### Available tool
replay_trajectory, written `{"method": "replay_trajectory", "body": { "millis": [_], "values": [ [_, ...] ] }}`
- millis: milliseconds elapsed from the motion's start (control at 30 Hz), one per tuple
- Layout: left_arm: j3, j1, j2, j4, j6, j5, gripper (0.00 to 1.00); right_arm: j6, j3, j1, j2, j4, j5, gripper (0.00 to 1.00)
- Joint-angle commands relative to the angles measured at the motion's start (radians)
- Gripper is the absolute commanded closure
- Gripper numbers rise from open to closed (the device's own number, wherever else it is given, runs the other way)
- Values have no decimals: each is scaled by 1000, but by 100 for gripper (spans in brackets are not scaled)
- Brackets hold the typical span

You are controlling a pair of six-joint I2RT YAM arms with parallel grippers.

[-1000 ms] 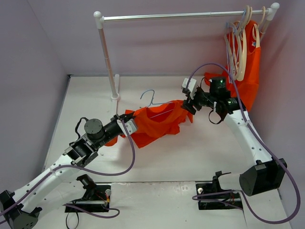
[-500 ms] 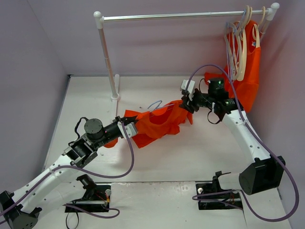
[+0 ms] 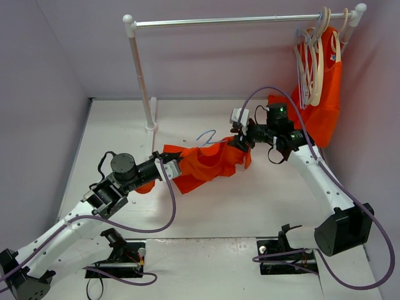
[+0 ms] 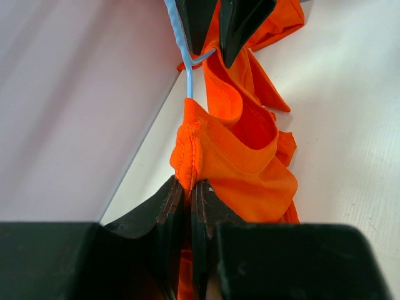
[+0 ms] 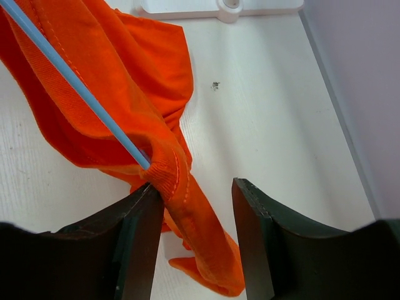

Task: Place the t-shirt on the hanger

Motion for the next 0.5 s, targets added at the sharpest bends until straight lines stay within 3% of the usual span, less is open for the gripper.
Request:
{"method": "replay_trajectory", "body": {
  "millis": [0,100,200,233,333,467],
  "values": [
    [83,-3,-1,99,-6,49,100,-1,5,19,-21,69,-31,52],
    [83,-2,0,100,-6,59,100,-1,14,50,-10,61,-23,53],
    [83,-2,5,99,-4,62,100,-12,22,65,-1,35,-10,65],
    [84,-3,3,99,-4,62,100,-17,25,67,1,31,-5,78],
    [81,-2,3,94,0,51,100,-31,20,65,-13,17,-2,98],
    [63,-2,-3,91,29,-19,100,-35,19,53,-61,14,13,100]
  ]
}}
